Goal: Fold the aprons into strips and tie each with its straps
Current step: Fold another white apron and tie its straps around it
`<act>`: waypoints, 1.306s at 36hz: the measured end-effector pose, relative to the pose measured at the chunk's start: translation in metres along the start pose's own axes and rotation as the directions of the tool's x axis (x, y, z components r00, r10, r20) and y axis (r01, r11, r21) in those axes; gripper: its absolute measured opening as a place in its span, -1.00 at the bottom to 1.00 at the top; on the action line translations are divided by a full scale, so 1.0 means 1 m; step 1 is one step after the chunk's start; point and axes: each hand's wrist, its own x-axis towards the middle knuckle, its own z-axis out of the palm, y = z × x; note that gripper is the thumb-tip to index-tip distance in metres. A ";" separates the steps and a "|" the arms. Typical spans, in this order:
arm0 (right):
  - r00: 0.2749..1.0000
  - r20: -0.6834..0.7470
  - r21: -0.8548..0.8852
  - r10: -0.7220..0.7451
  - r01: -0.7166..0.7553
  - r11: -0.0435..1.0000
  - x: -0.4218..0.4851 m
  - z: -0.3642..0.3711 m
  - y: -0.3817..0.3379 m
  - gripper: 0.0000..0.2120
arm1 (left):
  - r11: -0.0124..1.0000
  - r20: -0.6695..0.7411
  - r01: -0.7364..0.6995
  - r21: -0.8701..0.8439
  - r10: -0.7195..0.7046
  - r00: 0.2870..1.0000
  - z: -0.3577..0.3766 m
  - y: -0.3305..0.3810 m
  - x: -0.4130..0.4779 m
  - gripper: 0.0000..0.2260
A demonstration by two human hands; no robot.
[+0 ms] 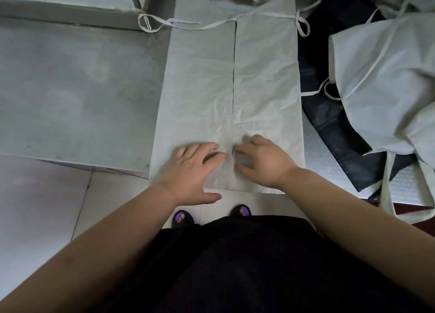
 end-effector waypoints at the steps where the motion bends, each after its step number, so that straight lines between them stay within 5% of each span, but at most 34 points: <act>1: 1.000 -0.001 -0.023 -0.007 0.007 1.000 -0.003 0.001 0.000 -0.46 | 1.000 0.002 -0.001 0.024 0.001 1.000 0.004 0.000 -0.001 -0.19; 8: 0.994 0.105 -0.376 0.006 0.035 0.926 -0.020 0.013 -0.008 -0.03 | 0.999 -0.180 0.034 0.014 -0.031 0.983 0.017 0.011 -0.001 -0.23; 17: 0.999 -0.005 -0.236 0.032 -0.032 0.971 -0.030 0.019 -0.007 -0.54 | 0.985 -0.038 -0.041 -0.168 0.035 0.999 -0.013 0.004 -0.005 -0.59; 26: 0.983 -0.007 -0.101 0.182 -0.181 0.978 -0.025 0.002 -0.008 -0.88 | 0.941 0.182 0.192 -0.279 -0.145 0.973 -0.041 -0.013 0.018 -0.76; 40: 0.921 0.116 -0.224 0.372 -0.341 0.913 -0.010 -0.028 0.007 -0.81 | 0.890 0.345 0.370 -0.268 -0.270 0.899 -0.064 -0.025 0.027 -0.77; 47: 0.929 0.168 -0.278 0.330 -0.277 0.920 0.001 -0.036 0.008 -0.75 | 0.873 0.390 0.396 -0.286 -0.271 0.880 -0.062 -0.027 0.032 -0.75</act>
